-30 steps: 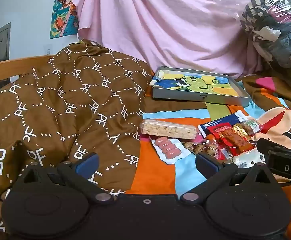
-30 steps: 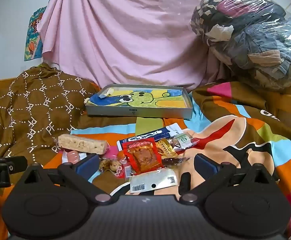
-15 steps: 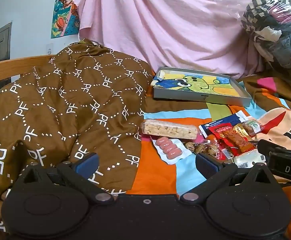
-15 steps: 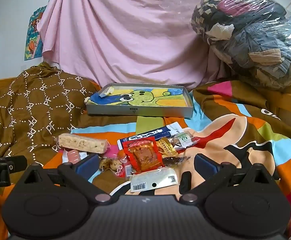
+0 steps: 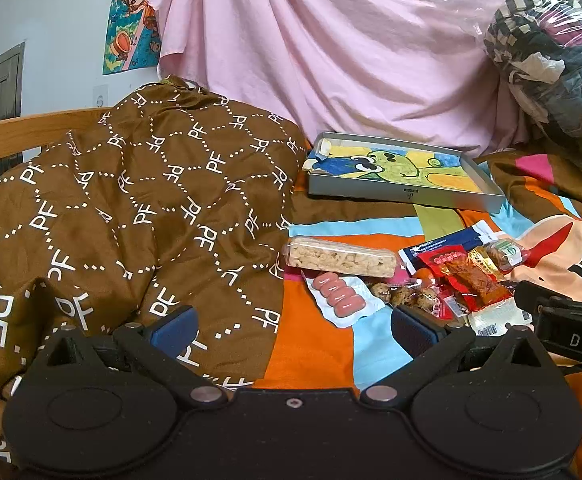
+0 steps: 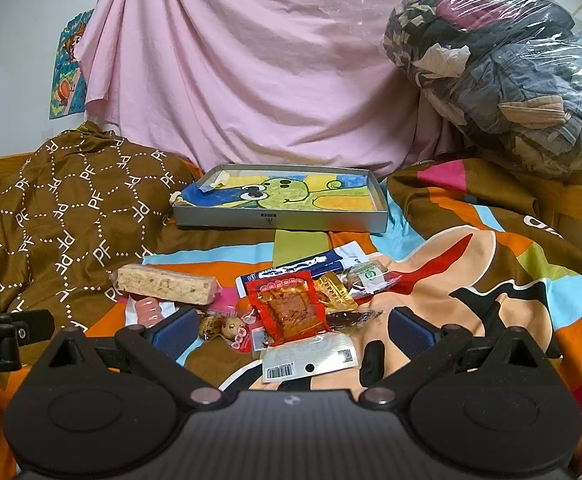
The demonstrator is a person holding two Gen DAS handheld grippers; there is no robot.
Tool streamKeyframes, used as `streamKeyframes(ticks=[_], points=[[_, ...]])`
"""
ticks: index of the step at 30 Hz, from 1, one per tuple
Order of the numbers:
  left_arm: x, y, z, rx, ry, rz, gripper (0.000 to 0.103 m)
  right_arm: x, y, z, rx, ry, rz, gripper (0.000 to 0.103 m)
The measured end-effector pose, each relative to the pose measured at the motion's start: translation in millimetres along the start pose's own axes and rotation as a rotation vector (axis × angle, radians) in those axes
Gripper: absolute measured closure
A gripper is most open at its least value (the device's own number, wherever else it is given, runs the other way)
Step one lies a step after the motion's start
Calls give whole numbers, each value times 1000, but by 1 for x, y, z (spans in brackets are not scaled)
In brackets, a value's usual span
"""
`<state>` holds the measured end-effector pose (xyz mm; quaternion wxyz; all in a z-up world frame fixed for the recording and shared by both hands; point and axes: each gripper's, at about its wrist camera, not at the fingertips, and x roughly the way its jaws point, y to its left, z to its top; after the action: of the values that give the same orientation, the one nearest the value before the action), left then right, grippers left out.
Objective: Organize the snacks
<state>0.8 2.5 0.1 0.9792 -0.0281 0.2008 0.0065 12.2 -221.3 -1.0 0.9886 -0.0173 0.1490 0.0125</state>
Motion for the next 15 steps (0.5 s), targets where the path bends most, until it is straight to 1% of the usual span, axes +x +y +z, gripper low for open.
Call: streamKeyframes(ticks=[15], points=[[0,2,-1,-2,2,2,1,1,0,0,-1,5,0,0]])
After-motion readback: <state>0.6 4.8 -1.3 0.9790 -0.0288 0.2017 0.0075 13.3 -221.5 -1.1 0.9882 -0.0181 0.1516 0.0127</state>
